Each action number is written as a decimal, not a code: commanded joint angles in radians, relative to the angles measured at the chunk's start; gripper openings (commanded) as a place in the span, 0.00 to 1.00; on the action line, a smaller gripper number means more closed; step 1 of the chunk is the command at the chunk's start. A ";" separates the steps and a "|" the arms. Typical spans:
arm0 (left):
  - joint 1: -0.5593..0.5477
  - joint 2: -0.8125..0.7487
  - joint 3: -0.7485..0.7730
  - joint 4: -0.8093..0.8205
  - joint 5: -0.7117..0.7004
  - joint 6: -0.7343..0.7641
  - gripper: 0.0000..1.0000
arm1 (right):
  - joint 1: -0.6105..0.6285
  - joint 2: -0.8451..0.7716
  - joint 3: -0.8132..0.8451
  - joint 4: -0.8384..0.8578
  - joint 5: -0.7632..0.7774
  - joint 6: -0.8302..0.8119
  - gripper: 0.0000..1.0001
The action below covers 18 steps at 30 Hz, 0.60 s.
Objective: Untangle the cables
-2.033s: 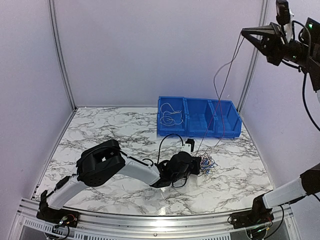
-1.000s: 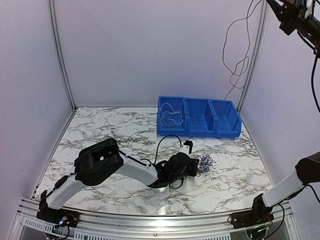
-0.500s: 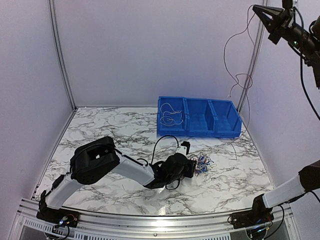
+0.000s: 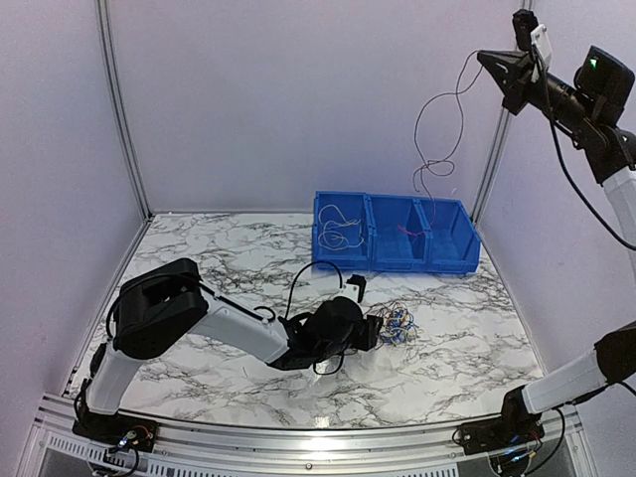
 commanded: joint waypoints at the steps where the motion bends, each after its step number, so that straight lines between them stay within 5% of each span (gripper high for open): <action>1: 0.000 -0.100 -0.050 -0.023 -0.013 -0.005 0.56 | -0.009 0.029 -0.025 0.104 0.035 -0.006 0.00; 18: -0.015 -0.350 -0.324 -0.022 -0.037 -0.038 0.56 | -0.020 0.319 0.052 0.227 0.067 0.020 0.00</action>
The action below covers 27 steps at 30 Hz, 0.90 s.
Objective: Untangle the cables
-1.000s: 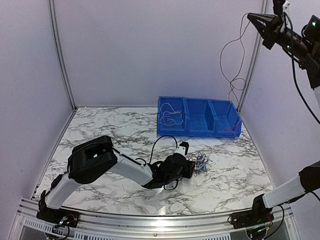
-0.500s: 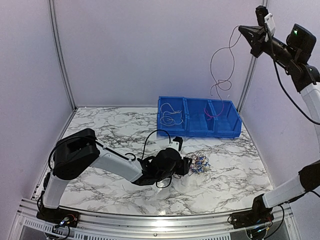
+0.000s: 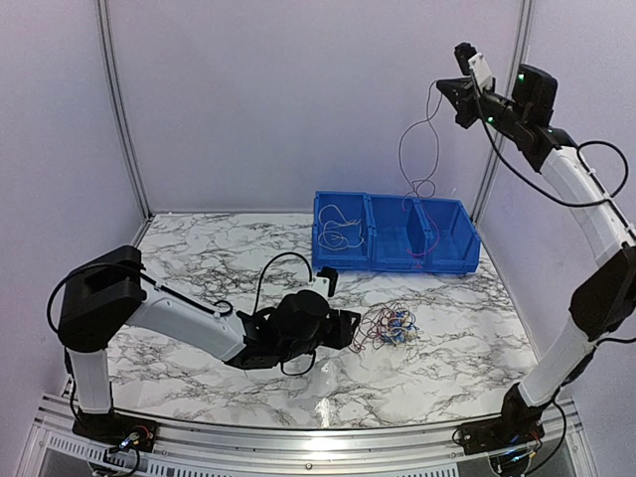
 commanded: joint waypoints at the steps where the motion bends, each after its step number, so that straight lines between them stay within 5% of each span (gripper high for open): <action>1: -0.010 -0.059 -0.052 -0.014 -0.029 -0.011 0.56 | -0.022 0.075 0.099 0.050 0.024 0.031 0.00; 7: -0.012 -0.091 -0.095 -0.014 -0.048 -0.014 0.56 | -0.039 0.192 0.118 0.062 0.042 0.031 0.00; 22: -0.013 -0.118 -0.143 -0.014 -0.066 -0.022 0.56 | -0.044 0.326 -0.241 0.061 0.036 -0.019 0.01; 27: -0.013 -0.112 -0.144 -0.014 -0.060 -0.028 0.56 | -0.045 0.312 -0.244 0.002 0.072 -0.002 0.36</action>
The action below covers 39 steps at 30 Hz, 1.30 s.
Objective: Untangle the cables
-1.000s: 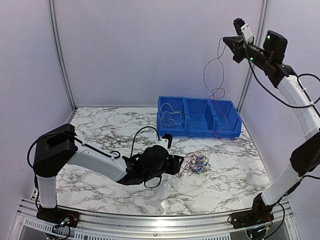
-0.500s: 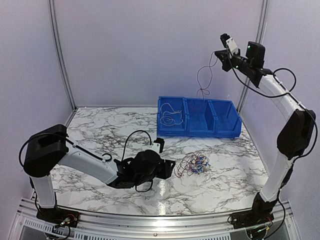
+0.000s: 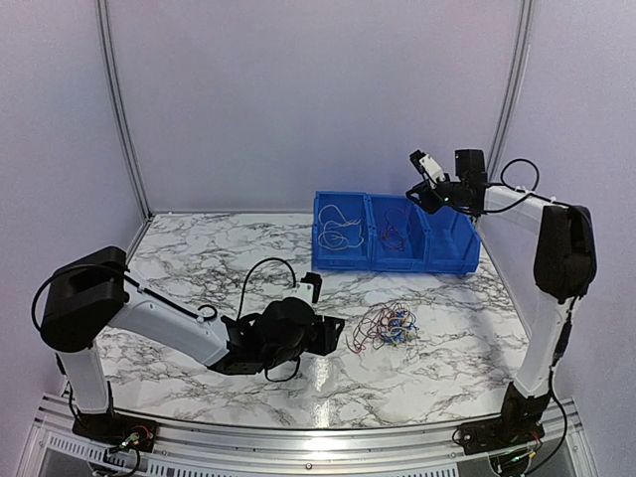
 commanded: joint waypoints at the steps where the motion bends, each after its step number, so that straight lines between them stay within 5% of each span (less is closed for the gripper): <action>1: -0.006 -0.022 -0.015 -0.005 -0.011 -0.011 0.56 | -0.005 -0.068 0.008 -0.018 0.025 0.018 0.39; 12: -0.007 0.001 -0.022 -0.006 -0.002 0.005 0.57 | -0.004 -0.401 -0.305 -0.030 -0.087 0.064 0.43; 21: -0.002 0.013 -0.022 -0.007 0.067 0.038 0.56 | 0.088 -0.628 -0.644 -0.112 -0.174 -0.066 0.37; 27: 0.002 0.058 0.019 -0.007 0.150 0.043 0.54 | 0.196 -0.627 -0.727 -0.208 -0.094 -0.140 0.42; 39: 0.008 0.133 0.134 -0.010 0.211 0.103 0.59 | 0.199 -0.509 -0.681 -0.288 -0.077 -0.120 0.45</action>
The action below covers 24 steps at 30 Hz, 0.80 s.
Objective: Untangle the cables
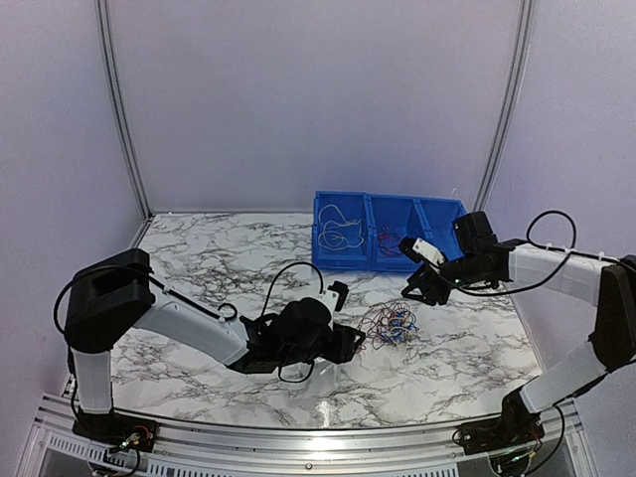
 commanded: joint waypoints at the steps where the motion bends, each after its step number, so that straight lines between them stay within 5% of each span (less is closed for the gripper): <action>1: 0.006 0.021 0.031 -0.005 0.023 0.025 0.59 | 0.004 0.080 0.061 -0.068 -0.018 0.020 0.45; 24: 0.010 0.051 0.049 -0.005 0.015 0.008 0.59 | 0.003 0.110 0.076 -0.157 0.048 0.100 0.49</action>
